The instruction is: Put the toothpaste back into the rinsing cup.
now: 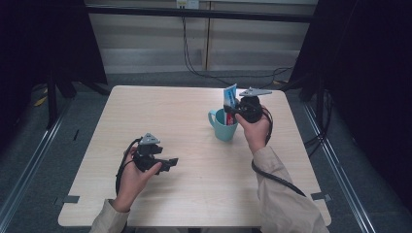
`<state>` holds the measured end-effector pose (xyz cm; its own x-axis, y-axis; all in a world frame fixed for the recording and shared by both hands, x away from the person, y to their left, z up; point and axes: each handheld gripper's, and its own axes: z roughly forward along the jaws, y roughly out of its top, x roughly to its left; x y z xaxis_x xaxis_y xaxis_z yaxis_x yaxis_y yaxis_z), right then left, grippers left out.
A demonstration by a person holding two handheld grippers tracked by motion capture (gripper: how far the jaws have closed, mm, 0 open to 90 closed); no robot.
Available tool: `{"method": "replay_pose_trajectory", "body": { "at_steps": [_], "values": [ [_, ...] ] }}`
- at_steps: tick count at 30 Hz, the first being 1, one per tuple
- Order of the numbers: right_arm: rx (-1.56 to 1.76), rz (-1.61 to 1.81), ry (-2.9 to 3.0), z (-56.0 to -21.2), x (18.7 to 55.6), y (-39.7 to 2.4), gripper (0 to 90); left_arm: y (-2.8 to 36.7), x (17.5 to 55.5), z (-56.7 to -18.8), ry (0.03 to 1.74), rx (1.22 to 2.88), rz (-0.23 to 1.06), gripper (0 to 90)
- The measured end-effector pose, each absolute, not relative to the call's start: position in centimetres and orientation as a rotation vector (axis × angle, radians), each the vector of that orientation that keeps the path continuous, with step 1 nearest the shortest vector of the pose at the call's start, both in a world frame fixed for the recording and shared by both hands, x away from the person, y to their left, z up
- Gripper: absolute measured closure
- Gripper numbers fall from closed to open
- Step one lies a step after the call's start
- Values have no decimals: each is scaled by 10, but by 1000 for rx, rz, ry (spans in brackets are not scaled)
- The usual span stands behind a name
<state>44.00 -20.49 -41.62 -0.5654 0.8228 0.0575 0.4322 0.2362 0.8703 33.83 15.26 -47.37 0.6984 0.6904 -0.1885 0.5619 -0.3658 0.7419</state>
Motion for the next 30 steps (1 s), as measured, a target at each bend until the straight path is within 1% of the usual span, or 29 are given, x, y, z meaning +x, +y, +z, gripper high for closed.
{"method": "replay_pose_trajectory", "body": {
  "at_steps": [5,8,9,10,13,19,20,21,22,24,25,26,27,28,29,30],
  "values": [
    [1152,1269,2102,-417,443,-203,672,154,337,-474,964,2062,190,192],
    [1152,1276,2093,-418,443,-202,651,154,337,-474,964,2062,193,193],
    [1155,1288,2083,-419,443,-203,616,155,337,-474,962,2068,194,193],
    [1155,1288,2083,-419,443,-203,616,155,337,-474,962,2068,194,193],
    [1147,1277,2087,-420,442,-203,576,154,337,-475,968,2060,192,193],
    [1117,1244,2118,-422,437,-201,566,152,336,-474,959,2058,194,193],
    [1117,1264,2111,-422,434,-201,514,152,336,-474,953,2071,202,193],
    [1114,1262,2106,-422,433,-202,494,152,336,-475,951,2073,203,193],
    [1114,1262,2106,-422,433,-202,494,152,336,-475,951,2073,203,193],
    [1095,1257,2109,-419,429,-203,433,151,336,-475,958,2068,203,193],
    [1095,1257,2109,-419,429,-203,433,151,336,-475,955,2071,203,193],
    [1102,1274,2110,-417,425,-205,377,152,336,-475,955,2072,203,192],
    [1102,1274,2110,-417,425,-205,377,151,336,-475,960,2070,204,192],
    [1101,1288,2109,-416,421,-208,324,151,336,-475,958,2076,205,192],
    [1101,1288,2109,-416,421,-208,324,151,336,-475,958,2076,205,191],
    [1094,1316,2111,-415,415,-212,289,151,336,-475,959,2076,206,191]
  ]
}}
